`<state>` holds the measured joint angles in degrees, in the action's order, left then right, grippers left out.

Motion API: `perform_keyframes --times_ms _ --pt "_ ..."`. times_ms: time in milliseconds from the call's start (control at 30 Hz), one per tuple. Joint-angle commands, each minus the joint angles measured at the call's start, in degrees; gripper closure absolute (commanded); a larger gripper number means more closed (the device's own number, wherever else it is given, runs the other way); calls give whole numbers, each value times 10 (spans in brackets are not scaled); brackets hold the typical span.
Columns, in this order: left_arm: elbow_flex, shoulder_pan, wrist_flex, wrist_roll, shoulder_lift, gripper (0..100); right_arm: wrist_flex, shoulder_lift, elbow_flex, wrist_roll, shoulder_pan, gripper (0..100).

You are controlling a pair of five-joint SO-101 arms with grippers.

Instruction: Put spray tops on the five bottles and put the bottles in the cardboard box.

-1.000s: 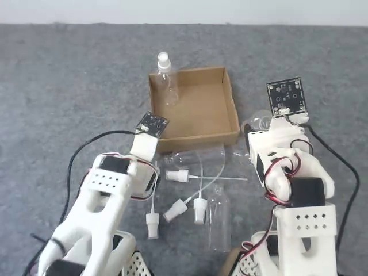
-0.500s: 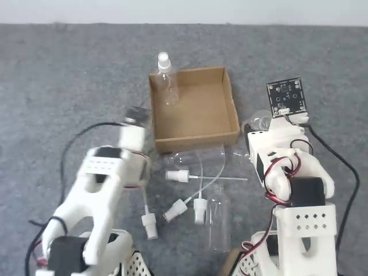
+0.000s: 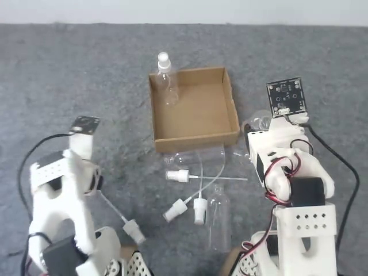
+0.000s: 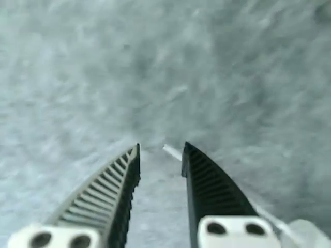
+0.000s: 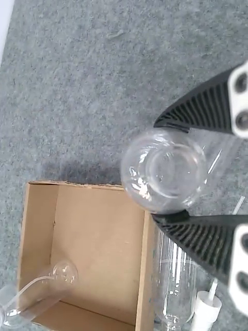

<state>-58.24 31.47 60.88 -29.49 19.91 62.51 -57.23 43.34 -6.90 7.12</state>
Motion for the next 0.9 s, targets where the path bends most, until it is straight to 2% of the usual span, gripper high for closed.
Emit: perform_keyframes --times_ms 0,100,267,433,533,733,867 --pt "59 54 13 -56 4 882 -14 -20 -4 6 -4 992" --pt "106 67 62 -98 4 882 -12 -20 -4 6 -4 992" --pt "205 65 194 -179 4 878 -11 -20 -4 6 -4 991" --pt "269 63 287 -312 4 877 -11 -20 -4 5 -4 991" --pt "277 54 312 -382 4 876 -11 -20 -4 5 -4 991" --pt "259 9 326 -472 0 869 -11 -20 -4 5 -4 991" --pt "225 -25 323 -509 4 794 -15 -20 6 4 -4 991"
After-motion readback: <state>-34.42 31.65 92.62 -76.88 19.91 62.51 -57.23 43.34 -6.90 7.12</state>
